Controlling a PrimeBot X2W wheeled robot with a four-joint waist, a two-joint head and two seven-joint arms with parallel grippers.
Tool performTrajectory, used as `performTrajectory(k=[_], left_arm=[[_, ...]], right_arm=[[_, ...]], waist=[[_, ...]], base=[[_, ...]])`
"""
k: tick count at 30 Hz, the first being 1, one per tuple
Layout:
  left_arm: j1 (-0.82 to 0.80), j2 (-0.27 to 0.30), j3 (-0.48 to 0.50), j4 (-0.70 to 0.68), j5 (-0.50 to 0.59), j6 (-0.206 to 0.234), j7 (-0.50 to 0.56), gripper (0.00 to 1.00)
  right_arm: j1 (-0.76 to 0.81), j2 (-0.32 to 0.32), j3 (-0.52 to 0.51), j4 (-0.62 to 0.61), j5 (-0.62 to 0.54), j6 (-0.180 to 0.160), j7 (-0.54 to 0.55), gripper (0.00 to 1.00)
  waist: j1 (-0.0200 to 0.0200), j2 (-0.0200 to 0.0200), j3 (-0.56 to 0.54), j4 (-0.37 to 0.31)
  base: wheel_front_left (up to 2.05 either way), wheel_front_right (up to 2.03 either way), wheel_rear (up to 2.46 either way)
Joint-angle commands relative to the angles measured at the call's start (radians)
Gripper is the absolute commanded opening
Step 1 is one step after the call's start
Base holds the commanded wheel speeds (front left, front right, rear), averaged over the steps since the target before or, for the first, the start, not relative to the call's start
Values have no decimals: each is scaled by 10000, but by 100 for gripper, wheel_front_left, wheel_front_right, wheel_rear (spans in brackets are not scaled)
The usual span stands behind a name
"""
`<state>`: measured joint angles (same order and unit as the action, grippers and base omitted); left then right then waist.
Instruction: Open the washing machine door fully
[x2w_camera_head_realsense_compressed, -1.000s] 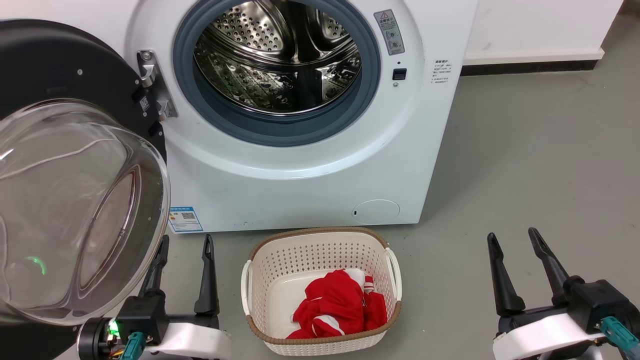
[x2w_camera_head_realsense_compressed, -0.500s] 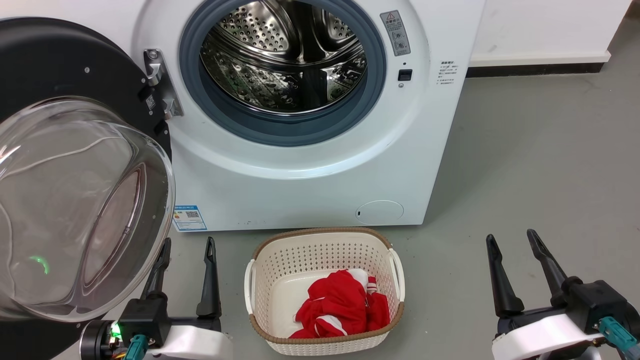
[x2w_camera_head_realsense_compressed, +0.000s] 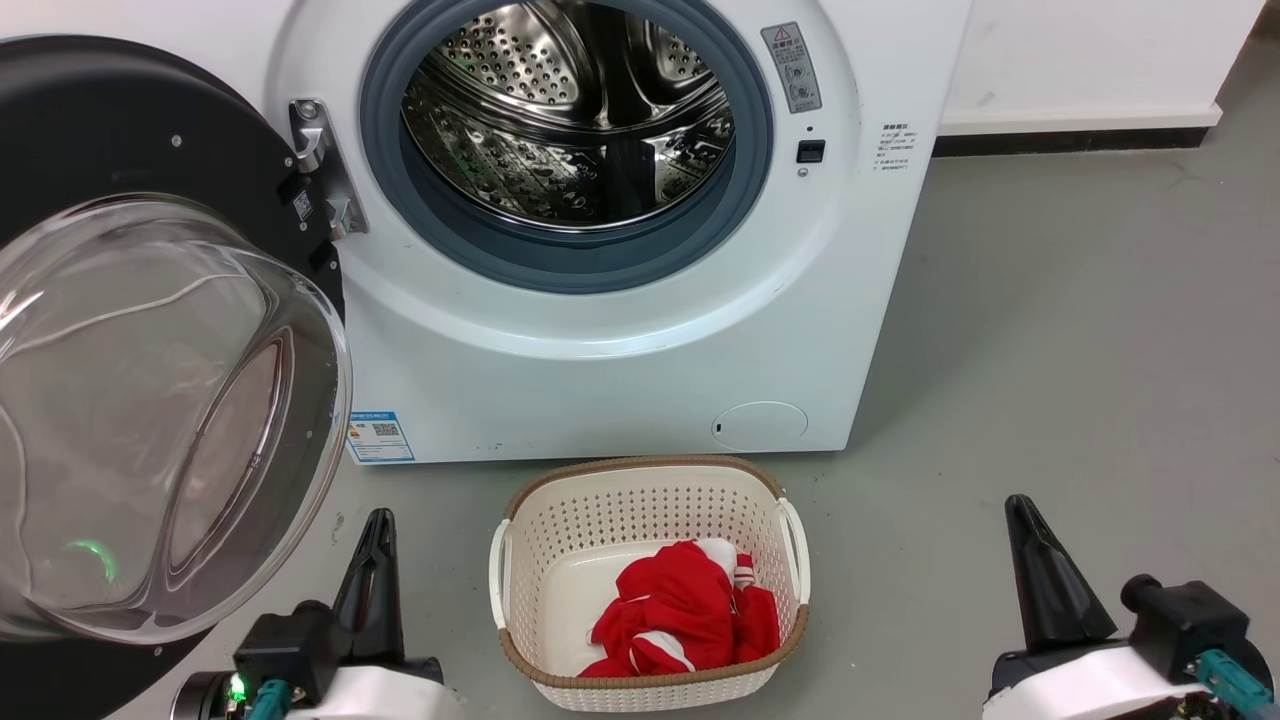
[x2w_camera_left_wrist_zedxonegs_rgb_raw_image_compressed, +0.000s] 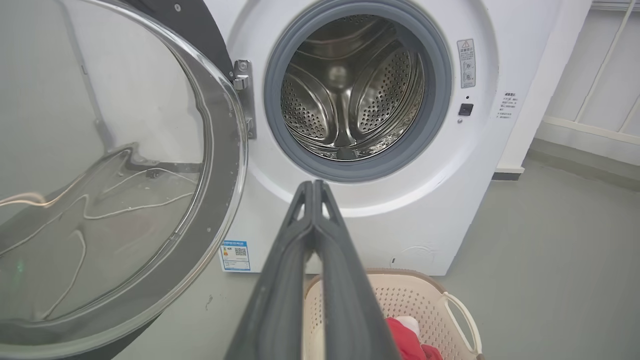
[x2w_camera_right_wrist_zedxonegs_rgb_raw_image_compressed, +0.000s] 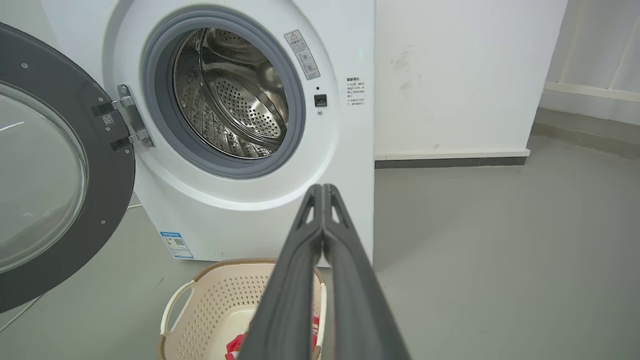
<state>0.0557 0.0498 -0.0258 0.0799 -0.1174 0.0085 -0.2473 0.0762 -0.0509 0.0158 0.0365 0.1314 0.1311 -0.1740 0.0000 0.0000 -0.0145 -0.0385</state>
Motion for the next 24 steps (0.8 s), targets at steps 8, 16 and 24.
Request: performTrajectory(k=[8,16,24], left_arm=[[-366,6,185,53,-1728,-174,396,0],[-512,6,315,216,-3230,-313,752,0],[-650,7,444,375,-4596,-443,1083,0]], right_arm=[[-348,-131,-17,95,1873,-1,245,0],[-550,-210,-41,329,3446,-1,446,0],[-710,-266,-83,523,4860,-1,646,0]], waist=[[0,0,11,25],[0,0,23,49],[0,0,34,74]], base=[[0,0,0],[0,0,0],[0,0,0]])
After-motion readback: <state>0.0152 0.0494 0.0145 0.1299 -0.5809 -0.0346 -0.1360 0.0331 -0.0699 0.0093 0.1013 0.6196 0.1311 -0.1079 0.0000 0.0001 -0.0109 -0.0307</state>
